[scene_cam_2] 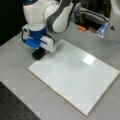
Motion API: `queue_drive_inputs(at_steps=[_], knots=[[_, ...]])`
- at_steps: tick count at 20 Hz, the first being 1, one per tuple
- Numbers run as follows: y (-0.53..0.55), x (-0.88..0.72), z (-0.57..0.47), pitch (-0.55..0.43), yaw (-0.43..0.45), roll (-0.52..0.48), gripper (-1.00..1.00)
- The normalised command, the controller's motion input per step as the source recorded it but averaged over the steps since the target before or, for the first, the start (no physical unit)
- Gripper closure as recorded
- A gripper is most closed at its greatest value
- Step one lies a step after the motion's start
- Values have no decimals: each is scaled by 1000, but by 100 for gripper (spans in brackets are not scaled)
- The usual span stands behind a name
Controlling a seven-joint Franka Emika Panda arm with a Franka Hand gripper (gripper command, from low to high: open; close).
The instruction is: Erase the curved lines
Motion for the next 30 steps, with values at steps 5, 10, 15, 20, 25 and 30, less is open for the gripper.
queue_drive_inputs(at_steps=[5, 10, 15, 20, 25, 30], knots=[[-144, 62, -56, 4, -28, 141, -100], [-58, 26, 16, 4, -66, 138, -100], [14, -32, 139, 19, -93, 119, -100], [15, -99, 393, 85, -90, 65, -100], [-10, -62, 444, 14, -49, -35, -100], [124, -99, 256, -38, 11, -36, -100]])
